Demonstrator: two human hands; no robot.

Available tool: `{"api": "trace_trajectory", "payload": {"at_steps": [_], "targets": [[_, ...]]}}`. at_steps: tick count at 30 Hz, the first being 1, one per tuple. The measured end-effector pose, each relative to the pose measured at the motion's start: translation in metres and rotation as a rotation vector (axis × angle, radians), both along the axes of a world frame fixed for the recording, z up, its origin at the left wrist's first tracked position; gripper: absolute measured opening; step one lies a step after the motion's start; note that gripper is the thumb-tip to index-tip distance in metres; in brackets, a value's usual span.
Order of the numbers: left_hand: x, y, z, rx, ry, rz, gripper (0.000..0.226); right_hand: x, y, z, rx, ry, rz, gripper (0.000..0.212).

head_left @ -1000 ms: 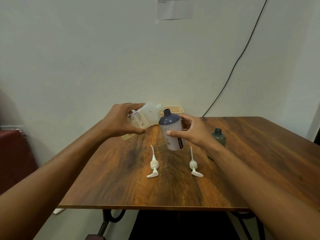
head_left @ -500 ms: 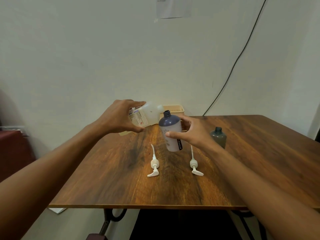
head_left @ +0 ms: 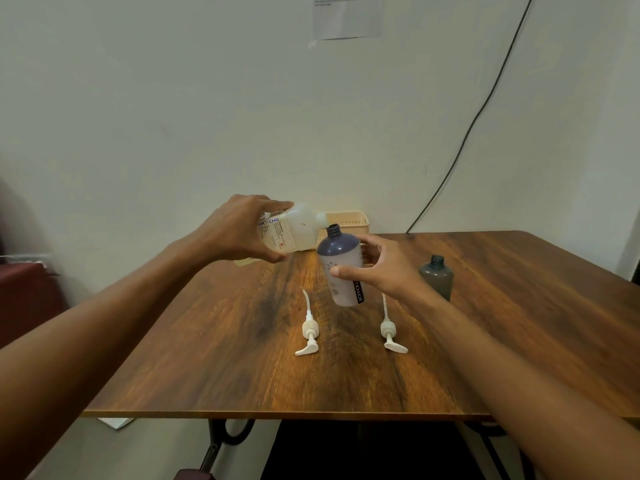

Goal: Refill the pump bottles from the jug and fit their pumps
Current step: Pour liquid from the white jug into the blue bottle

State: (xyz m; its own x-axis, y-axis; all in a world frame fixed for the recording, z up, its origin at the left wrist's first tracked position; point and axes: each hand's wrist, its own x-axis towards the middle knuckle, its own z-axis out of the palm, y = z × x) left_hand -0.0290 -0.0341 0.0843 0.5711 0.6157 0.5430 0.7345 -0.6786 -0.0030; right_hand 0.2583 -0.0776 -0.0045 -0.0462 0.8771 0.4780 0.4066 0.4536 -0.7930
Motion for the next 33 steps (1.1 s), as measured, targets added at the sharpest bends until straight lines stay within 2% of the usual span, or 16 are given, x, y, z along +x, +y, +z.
{"api": "trace_trajectory", "payload": {"at_steps": [9, 23, 33], "targets": [[0.000, 0.000, 0.003, 0.014, 0.024, 0.002, 0.096, -0.001, -0.001, 0.000, -0.013, -0.002, -0.009, 0.069], [0.001, -0.003, 0.009, 0.024, 0.064, 0.029, 0.096, -0.001, 0.000, -0.002, -0.017, 0.005, 0.012, 0.078], [0.002, -0.006, 0.010, 0.017, 0.064, 0.039, 0.096, -0.001, 0.002, -0.003, -0.020, 0.014, 0.005, 0.076]]}}
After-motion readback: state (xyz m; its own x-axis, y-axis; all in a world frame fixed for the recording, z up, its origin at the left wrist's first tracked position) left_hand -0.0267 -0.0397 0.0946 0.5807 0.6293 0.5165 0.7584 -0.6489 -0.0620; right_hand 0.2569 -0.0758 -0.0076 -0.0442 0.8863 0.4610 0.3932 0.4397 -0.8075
